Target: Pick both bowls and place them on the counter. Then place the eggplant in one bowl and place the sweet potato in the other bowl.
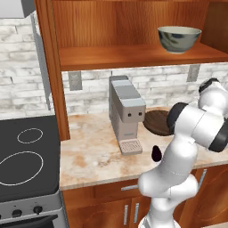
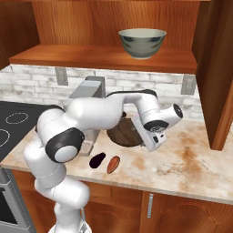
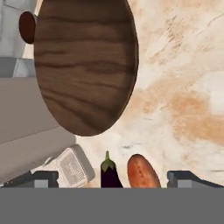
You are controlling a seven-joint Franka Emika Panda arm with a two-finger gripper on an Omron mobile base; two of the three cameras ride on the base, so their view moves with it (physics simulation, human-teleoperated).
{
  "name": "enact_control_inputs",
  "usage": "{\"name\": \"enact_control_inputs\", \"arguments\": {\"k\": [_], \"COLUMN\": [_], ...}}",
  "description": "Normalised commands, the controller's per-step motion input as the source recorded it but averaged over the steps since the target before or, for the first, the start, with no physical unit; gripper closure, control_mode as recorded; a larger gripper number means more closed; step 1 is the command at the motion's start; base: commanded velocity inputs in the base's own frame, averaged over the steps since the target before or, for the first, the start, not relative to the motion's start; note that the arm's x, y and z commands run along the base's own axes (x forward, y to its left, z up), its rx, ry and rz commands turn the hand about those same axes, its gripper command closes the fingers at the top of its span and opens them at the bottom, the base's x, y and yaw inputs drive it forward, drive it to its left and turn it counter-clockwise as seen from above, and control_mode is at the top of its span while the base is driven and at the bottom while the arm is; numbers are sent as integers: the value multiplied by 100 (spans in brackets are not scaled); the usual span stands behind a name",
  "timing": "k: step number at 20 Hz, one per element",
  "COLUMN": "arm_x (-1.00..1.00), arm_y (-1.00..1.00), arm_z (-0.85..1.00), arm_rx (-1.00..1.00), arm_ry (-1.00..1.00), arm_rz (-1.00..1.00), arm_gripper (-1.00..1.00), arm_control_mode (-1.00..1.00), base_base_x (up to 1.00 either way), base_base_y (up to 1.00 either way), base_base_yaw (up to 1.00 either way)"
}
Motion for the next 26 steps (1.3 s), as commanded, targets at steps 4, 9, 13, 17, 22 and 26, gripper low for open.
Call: {"name": "enact_control_inputs", "arguments": {"k": [4, 9, 13, 17, 22, 26], "arm_x": [-38, -37, -31, -24, -25, -15], "arm_y": [0, 3, 12, 14, 12, 1], "arm_z": [56, 56, 54, 51, 51, 58], "arm_rx": [0, 0, 0, 0, -2, -4], "arm_ry": [-11, -11, -5, 0, 0, 0], "arm_rz": [-16, -24, -25, -30, -29, -21], "arm_gripper": [-100, -100, -100, -100, -100, -100], "arm_control_mode": [-100, -100, -100, -100, -100, -100], "base_base_x": [0, 0, 0, 0, 0, 0], "base_base_y": [0, 0, 0, 0, 0, 0], "base_base_yaw": [0, 0, 0, 0, 0, 0]}}
